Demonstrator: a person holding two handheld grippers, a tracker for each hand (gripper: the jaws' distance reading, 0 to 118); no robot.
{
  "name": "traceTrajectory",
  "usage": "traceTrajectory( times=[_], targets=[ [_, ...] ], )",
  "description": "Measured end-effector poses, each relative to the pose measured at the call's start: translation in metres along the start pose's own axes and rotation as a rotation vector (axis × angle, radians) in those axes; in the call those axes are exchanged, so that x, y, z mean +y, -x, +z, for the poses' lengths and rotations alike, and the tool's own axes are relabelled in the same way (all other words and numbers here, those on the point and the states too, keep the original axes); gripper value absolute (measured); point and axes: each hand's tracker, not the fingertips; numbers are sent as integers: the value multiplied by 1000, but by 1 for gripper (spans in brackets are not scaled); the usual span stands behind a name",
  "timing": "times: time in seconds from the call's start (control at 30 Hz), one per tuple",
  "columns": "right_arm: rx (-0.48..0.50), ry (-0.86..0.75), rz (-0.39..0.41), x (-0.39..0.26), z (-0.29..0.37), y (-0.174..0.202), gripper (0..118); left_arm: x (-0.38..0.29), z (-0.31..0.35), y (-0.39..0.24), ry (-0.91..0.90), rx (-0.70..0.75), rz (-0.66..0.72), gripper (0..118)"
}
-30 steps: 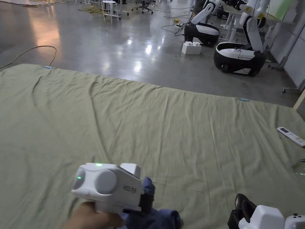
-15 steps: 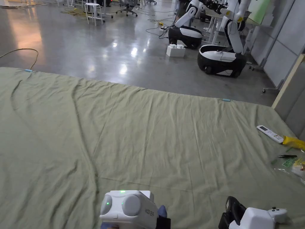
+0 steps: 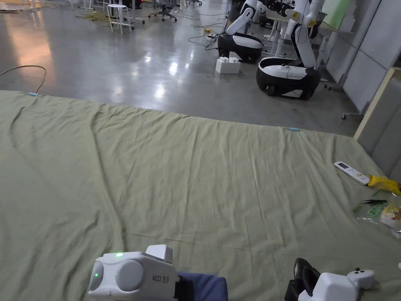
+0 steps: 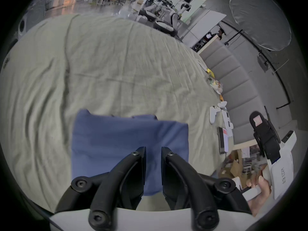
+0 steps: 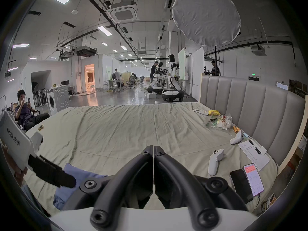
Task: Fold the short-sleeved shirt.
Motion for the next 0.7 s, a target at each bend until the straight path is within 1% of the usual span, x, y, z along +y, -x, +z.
traceTrajectory(
  times=[0.07, 0.13, 0.27, 0.37, 0.43, 0.53, 0.7],
  targets=[
    [-1, 5, 0, -1, 0, 0, 2, -7, -11, -5, 32, -54, -18, 18],
    [-1, 7, -3, -2, -1, -1, 2, -12, -27, -11, 43, -63, -34, 15],
    [-1, 6, -3, -1, 0, -1, 2, -18, -65, -21, 47, -31, -57, 12],
    [-4, 2, -3, 1, 0, -2, 2, -22, -92, -20, 41, 22, -53, 9],
    [-7, -1, -3, 2, 1, -3, 2, -25, -102, -18, 35, 25, -42, 7],
    [-8, -7, -3, 5, 1, -4, 2, -25, -95, -17, 17, 8, -18, 7],
    [-4, -22, 6, 11, -2, -1, 2, -17, -58, -7, -34, -57, -11, 8]
  ],
)
